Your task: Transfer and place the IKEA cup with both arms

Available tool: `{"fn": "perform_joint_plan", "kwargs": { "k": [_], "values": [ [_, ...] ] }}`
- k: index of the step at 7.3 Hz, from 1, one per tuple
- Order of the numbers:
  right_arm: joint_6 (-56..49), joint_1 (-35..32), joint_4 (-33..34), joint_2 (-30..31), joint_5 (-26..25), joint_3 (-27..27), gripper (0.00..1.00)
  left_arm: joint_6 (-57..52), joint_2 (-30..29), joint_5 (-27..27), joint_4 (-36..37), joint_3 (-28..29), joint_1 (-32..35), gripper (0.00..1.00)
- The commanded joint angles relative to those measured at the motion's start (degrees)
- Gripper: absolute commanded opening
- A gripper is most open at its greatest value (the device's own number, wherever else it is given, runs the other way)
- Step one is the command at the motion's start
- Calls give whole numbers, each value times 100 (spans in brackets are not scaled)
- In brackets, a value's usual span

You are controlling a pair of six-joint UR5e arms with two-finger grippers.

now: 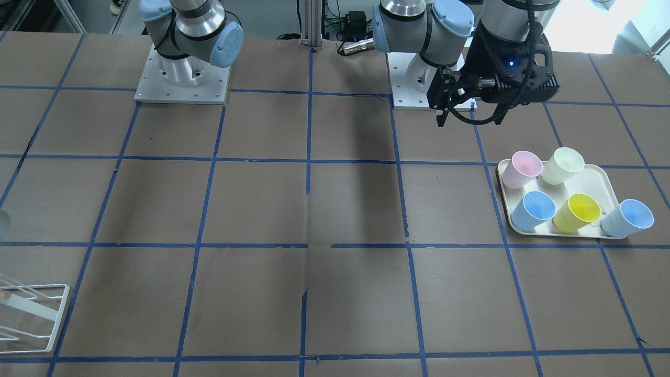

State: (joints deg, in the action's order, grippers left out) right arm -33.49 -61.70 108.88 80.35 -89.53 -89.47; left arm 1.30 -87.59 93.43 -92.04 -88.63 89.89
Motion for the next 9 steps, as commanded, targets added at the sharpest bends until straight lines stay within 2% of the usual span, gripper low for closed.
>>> {"fn": "perform_joint_plan", "kwargs": {
  "k": [1,2,4,5,6,7,8,9],
  "values": [
    [96,-201,-856,812,93,-9,0,-33,-21,-18,2,-5,2,100],
    [610,-611,-1060,929,146,-9,0,-68,-12,-209,2,-5,-15,100],
    [2409,-1708,-1306,904,138,-27,0,-383,-12,-394,-33,-14,-33,100],
    [3130,-2219,-1395,904,129,-70,0,-541,57,-413,-129,-23,-303,100],
    [3677,-2650,-1579,930,234,-71,0,-1065,128,-883,-426,-14,-723,100],
    [4187,-3029,-1581,895,870,-71,0,-1871,181,-1140,-907,-14,-1267,100],
    [4532,-3259,-1563,852,1416,-54,0,-2323,207,-1630,-1234,-14,-1855,100],
    [4700,-3330,-1572,895,2335,-53,0,-3345,207,-2070,-1672,-14,-2531,100]
  ]
}}
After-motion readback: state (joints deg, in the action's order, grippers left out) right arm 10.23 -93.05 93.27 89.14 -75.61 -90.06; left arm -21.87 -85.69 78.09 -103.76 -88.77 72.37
